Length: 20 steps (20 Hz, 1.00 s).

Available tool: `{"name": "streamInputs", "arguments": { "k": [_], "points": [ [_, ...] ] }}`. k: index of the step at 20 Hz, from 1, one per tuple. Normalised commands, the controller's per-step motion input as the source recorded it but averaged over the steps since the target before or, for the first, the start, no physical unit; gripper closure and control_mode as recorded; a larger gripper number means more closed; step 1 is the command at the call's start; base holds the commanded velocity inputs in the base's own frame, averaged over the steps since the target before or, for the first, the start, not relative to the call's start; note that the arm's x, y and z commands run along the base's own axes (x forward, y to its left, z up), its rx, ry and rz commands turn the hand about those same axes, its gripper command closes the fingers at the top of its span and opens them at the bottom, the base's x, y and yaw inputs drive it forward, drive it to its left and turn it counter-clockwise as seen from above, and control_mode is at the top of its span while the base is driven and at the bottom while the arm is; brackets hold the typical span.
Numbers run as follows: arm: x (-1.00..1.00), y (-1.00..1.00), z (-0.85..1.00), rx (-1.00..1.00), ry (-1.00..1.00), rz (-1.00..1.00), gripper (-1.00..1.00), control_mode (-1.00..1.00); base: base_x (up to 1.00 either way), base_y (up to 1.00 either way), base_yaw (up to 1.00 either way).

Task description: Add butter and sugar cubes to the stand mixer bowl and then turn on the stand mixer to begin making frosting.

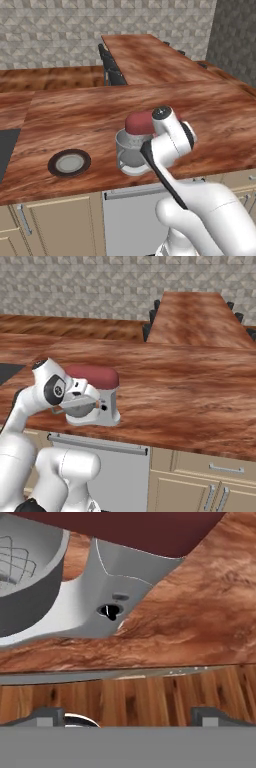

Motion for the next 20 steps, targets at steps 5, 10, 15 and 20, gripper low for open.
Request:
{"name": "streamInputs", "arguments": {
  "k": [5,10,15,20],
  "points": [
    [0.54,-0.14,-0.36,0.00,-0.03,0.00,-1.00,-1.00,0.00,0.00,0.00],
    [0.63,-0.06,-0.26,0.00,0.00,0.00,-1.00,-1.00,0.00,0.00,0.00],
    [0.53,-0.03,-0.06,0.00,0.00,0.00,-1.00,-1.00,0.00,0.00,0.00],
    [0.45,-0.19,-0.13,0.00,0.02,0.00,-1.00,-1.00,0.00,0.00,0.00]
  ]
}}
